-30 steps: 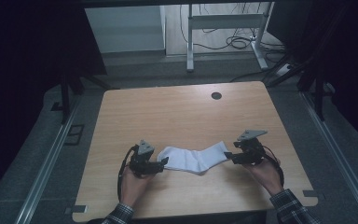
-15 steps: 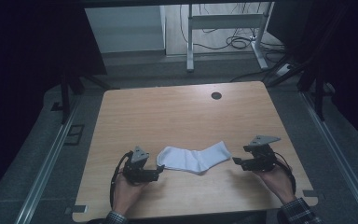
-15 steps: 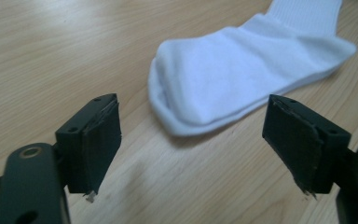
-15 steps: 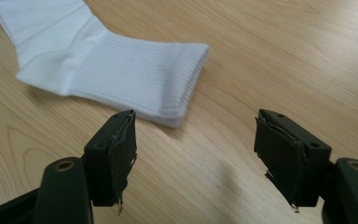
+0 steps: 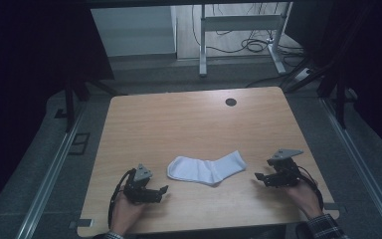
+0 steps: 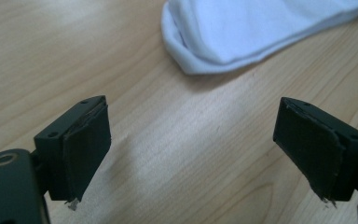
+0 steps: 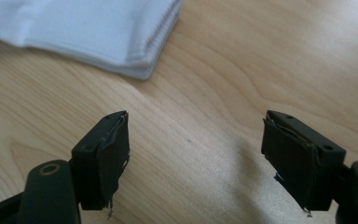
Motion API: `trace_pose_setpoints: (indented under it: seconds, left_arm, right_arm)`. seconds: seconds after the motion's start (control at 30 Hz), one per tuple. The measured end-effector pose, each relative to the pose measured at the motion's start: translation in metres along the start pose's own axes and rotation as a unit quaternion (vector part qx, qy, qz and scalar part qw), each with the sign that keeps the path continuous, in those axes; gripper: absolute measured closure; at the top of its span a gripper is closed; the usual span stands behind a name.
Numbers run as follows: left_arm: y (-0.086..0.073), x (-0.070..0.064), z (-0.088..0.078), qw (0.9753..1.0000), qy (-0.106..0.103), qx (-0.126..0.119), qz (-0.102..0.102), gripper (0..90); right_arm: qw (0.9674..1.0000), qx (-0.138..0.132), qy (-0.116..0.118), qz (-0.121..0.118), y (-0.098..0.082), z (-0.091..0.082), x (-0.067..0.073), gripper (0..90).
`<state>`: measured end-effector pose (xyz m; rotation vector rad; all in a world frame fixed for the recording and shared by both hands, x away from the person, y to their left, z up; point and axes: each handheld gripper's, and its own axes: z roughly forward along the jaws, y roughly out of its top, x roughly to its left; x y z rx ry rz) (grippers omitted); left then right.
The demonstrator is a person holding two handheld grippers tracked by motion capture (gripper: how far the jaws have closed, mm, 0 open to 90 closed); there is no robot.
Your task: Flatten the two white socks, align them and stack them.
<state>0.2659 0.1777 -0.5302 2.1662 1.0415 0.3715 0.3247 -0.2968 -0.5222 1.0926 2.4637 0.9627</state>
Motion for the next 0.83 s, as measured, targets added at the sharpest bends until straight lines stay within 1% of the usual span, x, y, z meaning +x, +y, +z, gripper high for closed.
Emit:
trace_pose_setpoints:
  seconds: [0.07,0.13,0.2,0.27,0.33,0.47,0.53,0.83]
  left_arm:
    - [-0.002,-0.001,0.003,0.9999,0.002,0.013,0.010,11.0]
    - [-0.003,-0.002,0.005,0.9996,0.005,0.019,0.020,10.7]
    - [-0.003,-0.003,0.007,0.9995,0.003,0.022,0.023,10.5]
    - [-0.004,-0.003,0.009,0.9991,0.001,0.032,0.029,10.4]
    - [-0.006,-0.002,0.011,0.9994,-0.010,0.027,0.016,9.9]
    - [-0.009,0.001,0.011,0.9998,-0.009,0.013,0.013,9.7]
    - [-0.009,0.001,0.011,0.9998,-0.008,0.013,0.014,9.7]
    - [-0.008,0.002,0.012,0.9998,-0.008,0.014,0.015,9.9]
  right_arm:
    - [0.9999,0.010,-0.001,-0.003,-0.002,0.004,-0.001,21.4]
    - [0.9999,0.016,-0.001,-0.005,-0.004,0.006,-0.001,20.5]
    - [0.9998,0.014,0.001,-0.010,-0.005,0.009,-0.002,16.3]
    - [0.9999,0.010,0.004,-0.013,-0.006,0.010,-0.002,12.3]
    - [0.9998,0.005,0.007,-0.018,-0.007,0.013,-0.002,8.1]
    - [0.9999,-0.012,0.004,-0.011,-0.009,0.015,-0.002,6.1]
    - [0.9997,-0.024,-0.002,-0.005,-0.011,0.016,0.000,5.2]
    - [0.9997,-0.023,-0.003,-0.004,-0.011,0.017,0.000,4.8]
